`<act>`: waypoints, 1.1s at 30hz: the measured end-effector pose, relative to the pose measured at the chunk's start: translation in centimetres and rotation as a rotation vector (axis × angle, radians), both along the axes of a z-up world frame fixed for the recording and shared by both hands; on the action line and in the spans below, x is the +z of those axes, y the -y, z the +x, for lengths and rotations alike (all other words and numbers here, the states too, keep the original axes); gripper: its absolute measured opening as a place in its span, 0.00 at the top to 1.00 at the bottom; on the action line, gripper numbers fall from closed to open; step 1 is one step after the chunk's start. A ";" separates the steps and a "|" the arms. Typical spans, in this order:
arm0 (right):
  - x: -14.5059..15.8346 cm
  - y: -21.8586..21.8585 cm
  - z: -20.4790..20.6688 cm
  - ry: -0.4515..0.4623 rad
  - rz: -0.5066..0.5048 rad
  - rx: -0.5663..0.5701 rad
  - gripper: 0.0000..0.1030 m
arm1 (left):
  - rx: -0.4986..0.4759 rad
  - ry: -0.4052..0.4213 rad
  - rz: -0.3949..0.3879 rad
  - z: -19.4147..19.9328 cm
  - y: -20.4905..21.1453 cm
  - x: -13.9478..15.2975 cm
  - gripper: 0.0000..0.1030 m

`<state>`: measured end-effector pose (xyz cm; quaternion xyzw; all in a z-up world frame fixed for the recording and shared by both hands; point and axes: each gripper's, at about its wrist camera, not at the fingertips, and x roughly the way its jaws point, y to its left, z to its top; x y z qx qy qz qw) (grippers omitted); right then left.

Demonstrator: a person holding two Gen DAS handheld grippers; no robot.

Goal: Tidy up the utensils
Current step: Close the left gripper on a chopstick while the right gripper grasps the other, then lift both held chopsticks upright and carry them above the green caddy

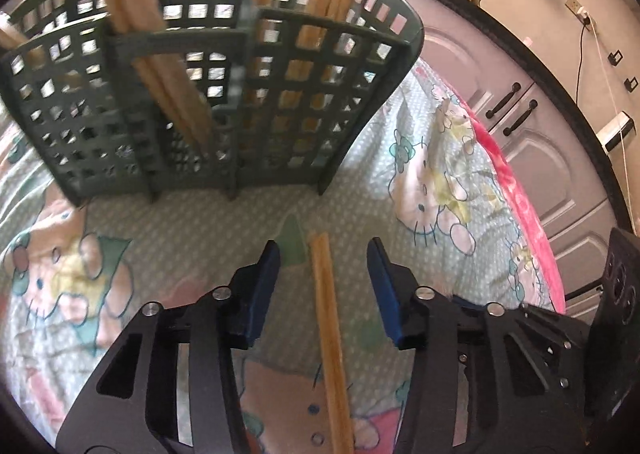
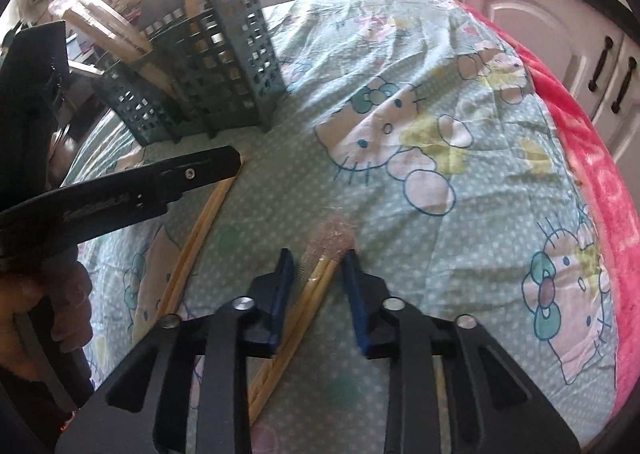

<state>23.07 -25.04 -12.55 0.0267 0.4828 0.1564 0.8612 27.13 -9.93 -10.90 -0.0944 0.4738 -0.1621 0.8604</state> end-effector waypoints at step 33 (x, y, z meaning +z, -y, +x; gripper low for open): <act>6.6 -0.8 -2.9 0.213 0.065 0.050 0.90 | 0.116 0.083 -0.126 -2.1 -6.3 4.2 0.94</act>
